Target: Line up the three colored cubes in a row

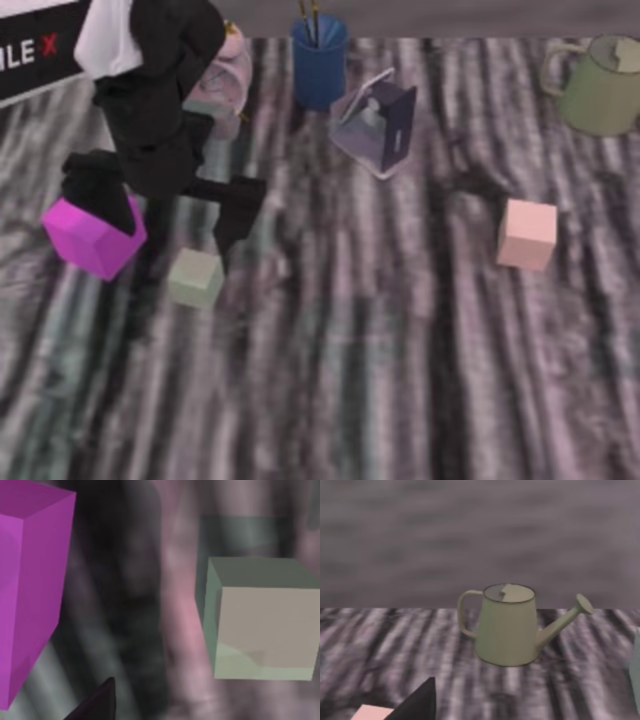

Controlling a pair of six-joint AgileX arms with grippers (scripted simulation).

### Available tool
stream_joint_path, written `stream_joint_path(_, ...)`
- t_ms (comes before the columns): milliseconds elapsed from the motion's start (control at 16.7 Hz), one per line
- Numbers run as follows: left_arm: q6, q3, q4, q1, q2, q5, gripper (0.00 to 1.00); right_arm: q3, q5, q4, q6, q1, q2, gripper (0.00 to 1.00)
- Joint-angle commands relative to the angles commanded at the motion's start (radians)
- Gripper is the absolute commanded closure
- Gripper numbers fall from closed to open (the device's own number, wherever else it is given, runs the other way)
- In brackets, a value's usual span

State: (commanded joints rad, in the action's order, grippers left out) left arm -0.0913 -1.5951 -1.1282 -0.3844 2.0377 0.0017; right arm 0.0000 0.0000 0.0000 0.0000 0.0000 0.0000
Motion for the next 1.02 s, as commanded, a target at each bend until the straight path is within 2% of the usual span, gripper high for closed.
stream_joint_path(360, 0.002, 0.016, 0.019, 0.004, 0.004, 0.0, 0.0, 0.0, 0.0, 0.0, 0.0, 0.0, 0.0, 0.0)
stream_joint_path(780, 0.004, 0.172, 0.285, 0.002, 0.106, 0.001, 0.0, 0.0, 0.0, 0.0, 0.0, 0.0, 0.0, 0.0)
stream_joint_path(1020, 0.003, 0.191, 0.313, 0.002, 0.122, 0.001, 0.0, 0.0, 0.0, 0.0, 0.0, 0.0, 0.0, 0.0)
